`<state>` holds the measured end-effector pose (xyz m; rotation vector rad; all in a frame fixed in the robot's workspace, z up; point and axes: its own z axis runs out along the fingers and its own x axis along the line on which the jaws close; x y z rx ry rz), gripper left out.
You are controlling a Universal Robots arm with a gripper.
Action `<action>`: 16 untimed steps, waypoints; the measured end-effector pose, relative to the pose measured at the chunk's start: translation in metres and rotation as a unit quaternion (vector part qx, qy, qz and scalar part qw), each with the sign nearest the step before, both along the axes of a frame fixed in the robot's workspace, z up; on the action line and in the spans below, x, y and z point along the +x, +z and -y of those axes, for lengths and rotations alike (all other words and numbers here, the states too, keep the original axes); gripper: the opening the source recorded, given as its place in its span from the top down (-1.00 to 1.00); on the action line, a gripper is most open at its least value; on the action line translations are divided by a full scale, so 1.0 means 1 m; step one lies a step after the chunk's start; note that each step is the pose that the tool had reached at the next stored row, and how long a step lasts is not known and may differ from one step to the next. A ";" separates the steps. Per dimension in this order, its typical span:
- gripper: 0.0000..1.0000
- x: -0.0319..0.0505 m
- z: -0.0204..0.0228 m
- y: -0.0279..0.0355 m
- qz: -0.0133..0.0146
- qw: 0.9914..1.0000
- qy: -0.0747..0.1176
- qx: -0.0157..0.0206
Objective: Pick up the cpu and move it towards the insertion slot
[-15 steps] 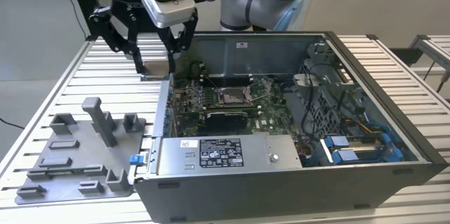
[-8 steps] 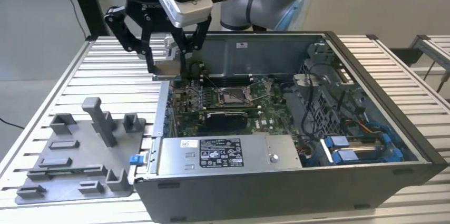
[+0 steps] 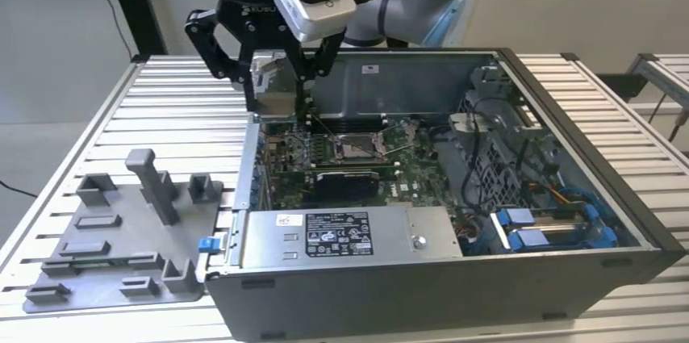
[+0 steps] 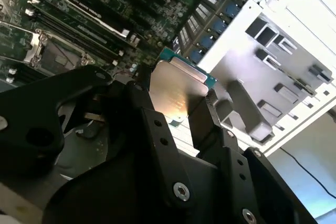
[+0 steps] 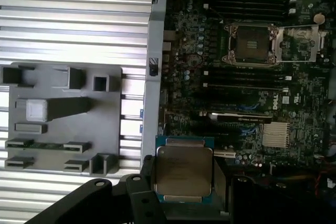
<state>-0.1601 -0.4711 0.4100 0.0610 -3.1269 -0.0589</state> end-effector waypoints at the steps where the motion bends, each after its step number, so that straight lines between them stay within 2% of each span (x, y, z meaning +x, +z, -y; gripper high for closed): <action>1: 1.00 0.0024 0.0000 0.0000 0.000 1.000 0.000 0.000; 16: 1.00 0.0392 0.0000 0.0000 -0.001 1.000 0.000 0.000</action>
